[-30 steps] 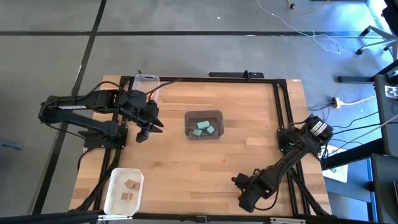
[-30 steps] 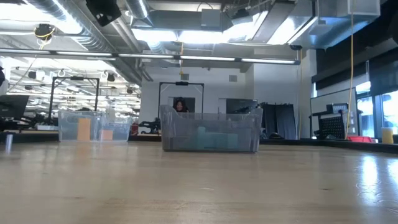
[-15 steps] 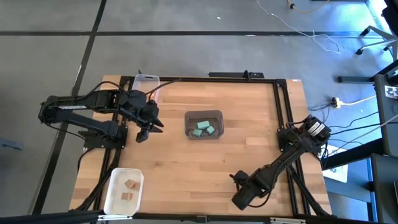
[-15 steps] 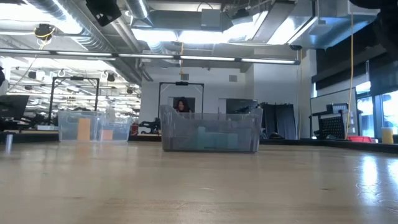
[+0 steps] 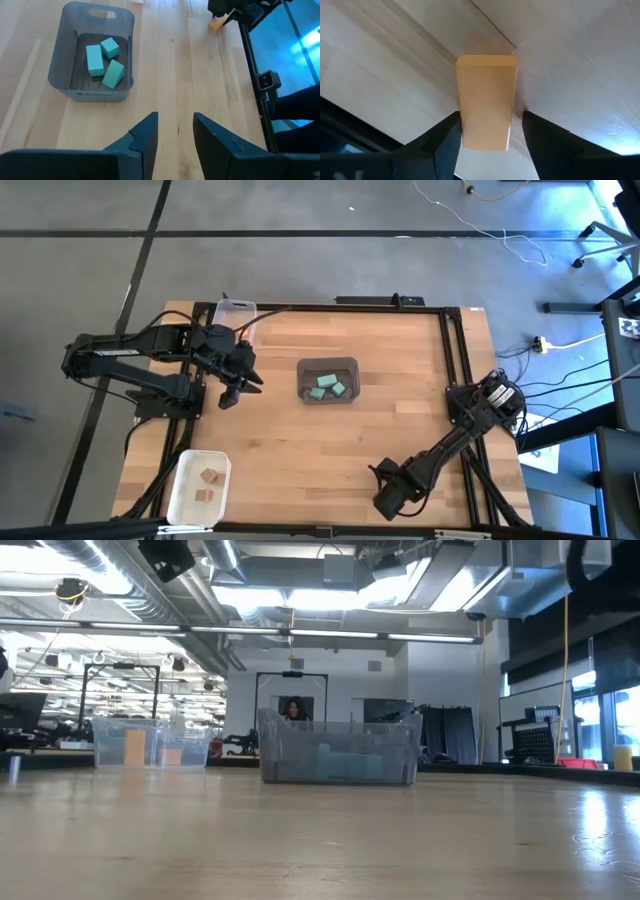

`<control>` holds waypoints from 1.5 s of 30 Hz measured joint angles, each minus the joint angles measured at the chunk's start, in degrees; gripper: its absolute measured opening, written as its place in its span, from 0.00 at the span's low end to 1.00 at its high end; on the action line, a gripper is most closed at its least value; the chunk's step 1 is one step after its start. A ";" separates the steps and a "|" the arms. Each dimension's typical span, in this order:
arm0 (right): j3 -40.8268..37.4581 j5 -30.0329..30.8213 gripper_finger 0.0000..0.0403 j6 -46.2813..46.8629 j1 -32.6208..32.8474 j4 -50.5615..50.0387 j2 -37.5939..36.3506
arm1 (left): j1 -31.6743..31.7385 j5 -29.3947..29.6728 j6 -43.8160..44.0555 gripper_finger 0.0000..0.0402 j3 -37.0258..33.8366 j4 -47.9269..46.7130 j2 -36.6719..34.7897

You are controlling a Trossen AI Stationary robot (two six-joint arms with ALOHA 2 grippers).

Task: Sort & place blocks by color
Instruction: Put the yellow block into the transparent bin

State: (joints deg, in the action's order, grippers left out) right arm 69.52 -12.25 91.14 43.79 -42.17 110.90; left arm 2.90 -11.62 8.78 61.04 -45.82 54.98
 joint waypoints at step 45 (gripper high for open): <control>2.56 7.17 0.32 -12.59 -10.76 -6.04 1.11 | 0.02 0.47 1.73 0.29 0.00 0.00 0.00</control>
State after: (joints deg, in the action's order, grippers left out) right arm 72.07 -5.08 78.55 33.03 -48.21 112.01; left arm 2.92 -11.15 10.51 61.04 -45.82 54.98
